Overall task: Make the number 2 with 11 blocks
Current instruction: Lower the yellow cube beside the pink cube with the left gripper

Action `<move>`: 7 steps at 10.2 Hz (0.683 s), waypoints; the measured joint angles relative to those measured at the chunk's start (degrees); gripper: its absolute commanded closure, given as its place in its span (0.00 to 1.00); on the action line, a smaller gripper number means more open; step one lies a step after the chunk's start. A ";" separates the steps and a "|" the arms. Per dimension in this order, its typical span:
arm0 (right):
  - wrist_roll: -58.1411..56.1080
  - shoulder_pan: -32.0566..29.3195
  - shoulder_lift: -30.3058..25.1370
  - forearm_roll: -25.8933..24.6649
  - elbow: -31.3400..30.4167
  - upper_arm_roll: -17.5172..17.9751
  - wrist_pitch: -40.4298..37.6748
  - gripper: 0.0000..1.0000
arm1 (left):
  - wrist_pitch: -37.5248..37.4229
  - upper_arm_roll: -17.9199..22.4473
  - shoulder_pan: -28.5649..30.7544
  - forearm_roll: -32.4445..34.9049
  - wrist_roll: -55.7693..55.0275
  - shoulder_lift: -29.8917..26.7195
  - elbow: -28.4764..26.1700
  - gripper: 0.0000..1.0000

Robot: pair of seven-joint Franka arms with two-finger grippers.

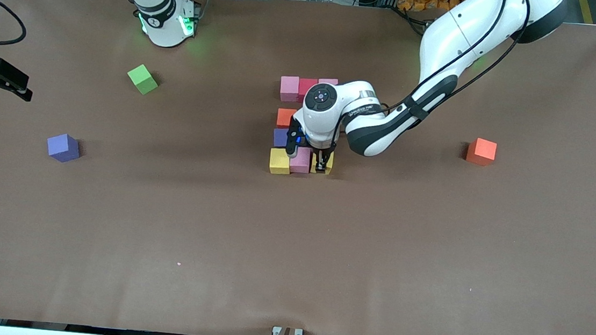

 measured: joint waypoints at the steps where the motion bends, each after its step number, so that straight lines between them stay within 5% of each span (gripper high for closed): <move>1: 0.00 0.00 0.00 0.00 0.00 0.00 0.00 0.00 | 0.00 0.03 -0.02 -0.01 0.00 0.00 0.03 0.53; 2: 0.00 0.00 0.00 0.00 0.00 0.00 0.00 0.00 | 0.00 0.05 -0.03 -0.03 0.00 0.00 0.03 0.01; 7: 0.00 0.01 0.00 0.00 0.00 0.00 0.00 0.00 | 0.00 1.20 -0.10 -1.78 -0.01 1.29 0.21 0.00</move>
